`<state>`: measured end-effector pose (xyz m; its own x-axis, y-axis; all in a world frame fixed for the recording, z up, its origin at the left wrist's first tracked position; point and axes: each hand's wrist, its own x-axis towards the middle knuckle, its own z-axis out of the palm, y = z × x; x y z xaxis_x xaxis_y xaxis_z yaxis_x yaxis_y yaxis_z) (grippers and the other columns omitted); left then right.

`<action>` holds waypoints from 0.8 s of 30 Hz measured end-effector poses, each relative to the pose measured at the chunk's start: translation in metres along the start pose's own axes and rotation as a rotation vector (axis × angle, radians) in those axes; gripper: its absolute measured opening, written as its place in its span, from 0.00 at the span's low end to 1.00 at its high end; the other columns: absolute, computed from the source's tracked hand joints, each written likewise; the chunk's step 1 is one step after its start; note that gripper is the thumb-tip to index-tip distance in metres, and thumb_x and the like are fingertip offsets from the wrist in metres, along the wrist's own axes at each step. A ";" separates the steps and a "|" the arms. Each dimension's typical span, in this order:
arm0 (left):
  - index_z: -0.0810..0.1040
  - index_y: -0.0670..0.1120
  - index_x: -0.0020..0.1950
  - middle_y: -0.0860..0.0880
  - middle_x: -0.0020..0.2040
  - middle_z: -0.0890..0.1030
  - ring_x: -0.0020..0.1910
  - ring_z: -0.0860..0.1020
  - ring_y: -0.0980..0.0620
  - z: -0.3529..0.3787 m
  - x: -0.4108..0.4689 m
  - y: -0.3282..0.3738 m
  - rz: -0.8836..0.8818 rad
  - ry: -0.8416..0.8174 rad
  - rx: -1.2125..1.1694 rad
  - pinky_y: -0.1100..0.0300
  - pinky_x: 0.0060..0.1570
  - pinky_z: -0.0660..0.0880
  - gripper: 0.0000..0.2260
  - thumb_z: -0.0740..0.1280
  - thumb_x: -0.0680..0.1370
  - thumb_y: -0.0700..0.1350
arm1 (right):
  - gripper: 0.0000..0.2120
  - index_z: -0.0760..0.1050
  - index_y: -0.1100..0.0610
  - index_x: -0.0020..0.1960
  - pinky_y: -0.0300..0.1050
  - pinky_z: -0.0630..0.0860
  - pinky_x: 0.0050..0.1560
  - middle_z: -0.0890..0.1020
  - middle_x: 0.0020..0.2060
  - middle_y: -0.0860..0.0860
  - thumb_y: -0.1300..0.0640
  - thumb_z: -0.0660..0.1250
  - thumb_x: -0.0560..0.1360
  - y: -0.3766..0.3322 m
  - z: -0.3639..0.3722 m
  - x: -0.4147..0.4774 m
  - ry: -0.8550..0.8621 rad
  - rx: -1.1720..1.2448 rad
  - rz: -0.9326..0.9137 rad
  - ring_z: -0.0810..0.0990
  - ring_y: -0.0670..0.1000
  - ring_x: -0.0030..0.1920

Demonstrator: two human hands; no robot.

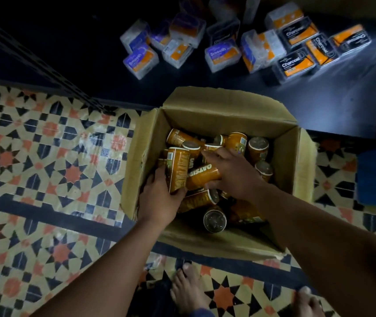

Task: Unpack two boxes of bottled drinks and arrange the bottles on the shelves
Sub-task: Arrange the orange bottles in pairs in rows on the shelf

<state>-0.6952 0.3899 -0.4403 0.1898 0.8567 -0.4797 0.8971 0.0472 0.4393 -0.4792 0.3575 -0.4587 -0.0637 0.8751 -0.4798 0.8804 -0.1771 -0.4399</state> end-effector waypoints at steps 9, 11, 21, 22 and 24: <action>0.62 0.55 0.80 0.52 0.68 0.75 0.63 0.77 0.47 -0.032 -0.019 0.018 0.047 -0.032 -0.074 0.50 0.58 0.77 0.34 0.73 0.77 0.53 | 0.33 0.68 0.51 0.72 0.53 0.73 0.65 0.77 0.67 0.53 0.37 0.72 0.74 0.011 -0.025 -0.047 -0.070 0.094 0.252 0.75 0.55 0.66; 0.62 0.55 0.79 0.57 0.63 0.77 0.58 0.79 0.51 -0.051 -0.023 0.030 0.024 0.008 -0.154 0.51 0.56 0.78 0.35 0.75 0.75 0.52 | 0.35 0.65 0.50 0.73 0.51 0.75 0.63 0.76 0.68 0.52 0.40 0.75 0.73 0.014 -0.033 -0.070 -0.045 0.289 0.355 0.76 0.55 0.65; 0.66 0.64 0.70 0.59 0.61 0.75 0.56 0.78 0.59 -0.143 -0.074 0.111 0.095 0.136 -0.361 0.58 0.53 0.80 0.32 0.79 0.71 0.50 | 0.26 0.66 0.38 0.61 0.50 0.85 0.47 0.78 0.58 0.47 0.47 0.78 0.72 -0.025 -0.107 -0.170 0.189 0.996 0.352 0.83 0.50 0.53; 0.67 0.63 0.69 0.60 0.60 0.76 0.54 0.78 0.62 -0.154 -0.083 0.121 0.114 0.156 -0.384 0.65 0.50 0.78 0.32 0.79 0.71 0.48 | 0.27 0.66 0.37 0.62 0.50 0.85 0.48 0.77 0.59 0.48 0.48 0.78 0.72 -0.033 -0.118 -0.178 0.218 1.024 0.320 0.82 0.50 0.54; 0.68 0.61 0.67 0.63 0.56 0.76 0.51 0.78 0.68 -0.177 -0.102 0.140 0.146 0.194 -0.423 0.73 0.44 0.74 0.31 0.79 0.71 0.45 | 0.32 0.64 0.34 0.66 0.53 0.84 0.52 0.76 0.63 0.44 0.48 0.78 0.71 -0.049 -0.140 -0.195 0.272 1.061 0.247 0.81 0.49 0.58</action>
<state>-0.6592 0.3999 -0.1953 0.1879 0.9479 -0.2572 0.6178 0.0895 0.7813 -0.4439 0.2587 -0.2379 0.2763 0.8093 -0.5183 0.0004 -0.5394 -0.8421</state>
